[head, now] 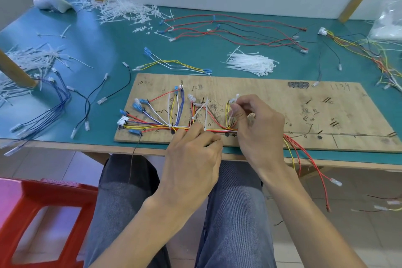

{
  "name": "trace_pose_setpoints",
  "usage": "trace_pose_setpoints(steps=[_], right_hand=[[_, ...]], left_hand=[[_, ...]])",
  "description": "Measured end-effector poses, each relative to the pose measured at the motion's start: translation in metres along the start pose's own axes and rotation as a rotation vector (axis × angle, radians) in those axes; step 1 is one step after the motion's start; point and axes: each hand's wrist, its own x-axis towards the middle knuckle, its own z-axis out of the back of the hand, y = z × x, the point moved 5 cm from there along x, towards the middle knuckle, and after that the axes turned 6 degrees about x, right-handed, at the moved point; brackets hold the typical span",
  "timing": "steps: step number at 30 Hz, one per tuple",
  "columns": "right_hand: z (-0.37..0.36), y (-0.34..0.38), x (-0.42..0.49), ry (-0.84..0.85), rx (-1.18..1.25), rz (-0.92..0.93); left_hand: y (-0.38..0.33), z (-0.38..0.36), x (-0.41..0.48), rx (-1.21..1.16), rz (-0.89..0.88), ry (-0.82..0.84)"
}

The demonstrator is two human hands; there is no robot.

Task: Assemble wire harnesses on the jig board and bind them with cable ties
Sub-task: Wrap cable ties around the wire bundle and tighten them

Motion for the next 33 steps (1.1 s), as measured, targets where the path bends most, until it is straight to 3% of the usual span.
trace_pose_setpoints(steps=[8,16,22,33], right_hand=[[-0.006,0.002,0.000,0.121,-0.016,-0.055],[-0.003,0.000,0.001,0.245,-0.049,-0.080],[0.002,-0.001,-0.003,0.213,-0.035,-0.027],[0.007,-0.002,-0.013,0.159,0.117,-0.044]], left_hand=[[0.011,-0.001,0.004,-0.178,0.000,0.045],[0.013,-0.003,0.016,-0.172,-0.086,0.091],[0.012,-0.002,0.023,-0.151,-0.174,0.027],[0.015,-0.021,0.027,-0.605,0.326,0.033]])
